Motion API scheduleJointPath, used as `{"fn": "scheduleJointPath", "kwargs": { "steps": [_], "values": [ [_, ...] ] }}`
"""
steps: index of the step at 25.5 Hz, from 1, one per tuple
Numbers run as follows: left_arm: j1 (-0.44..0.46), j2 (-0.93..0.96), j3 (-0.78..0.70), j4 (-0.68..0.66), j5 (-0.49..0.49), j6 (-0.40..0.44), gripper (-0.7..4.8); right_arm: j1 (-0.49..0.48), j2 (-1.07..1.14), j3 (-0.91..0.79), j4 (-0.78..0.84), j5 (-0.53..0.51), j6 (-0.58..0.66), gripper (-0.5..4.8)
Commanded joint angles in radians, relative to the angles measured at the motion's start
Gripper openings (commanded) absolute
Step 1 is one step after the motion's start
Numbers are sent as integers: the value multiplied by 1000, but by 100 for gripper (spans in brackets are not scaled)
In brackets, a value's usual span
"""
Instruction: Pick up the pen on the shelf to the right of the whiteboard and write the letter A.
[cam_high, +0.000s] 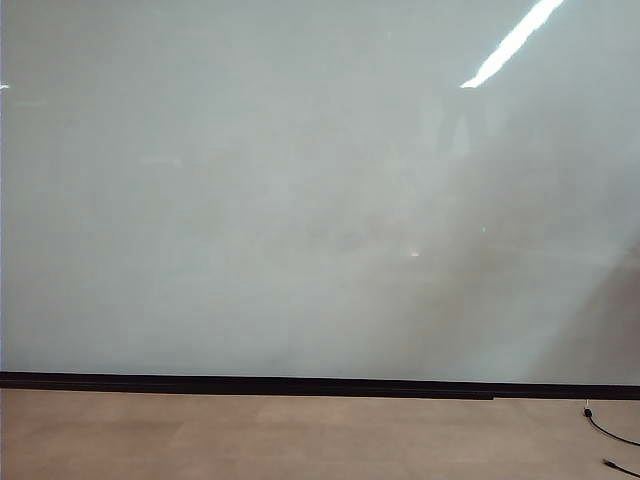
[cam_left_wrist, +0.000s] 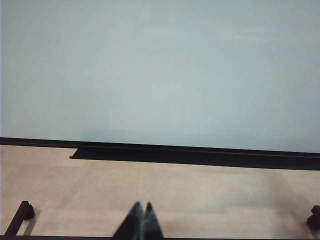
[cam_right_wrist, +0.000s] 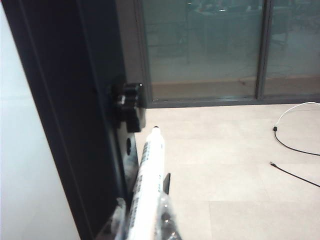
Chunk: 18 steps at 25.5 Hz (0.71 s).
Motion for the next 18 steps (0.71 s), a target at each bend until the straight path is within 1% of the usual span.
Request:
{"fn": "scheduleJointPath", "kwargs": {
  "steps": [1, 12, 18],
  "values": [
    [0, 0, 2, 9, 0, 4, -4, 0, -6, 3, 21, -9, 2, -8],
    [0, 0, 2, 9, 0, 4, -4, -9, -8, 5, 25, -6, -1, -9],
    [0, 0, 2, 9, 0, 4, -4, -16, -44, 5, 24, 4, -10, -9]
  ]
}}
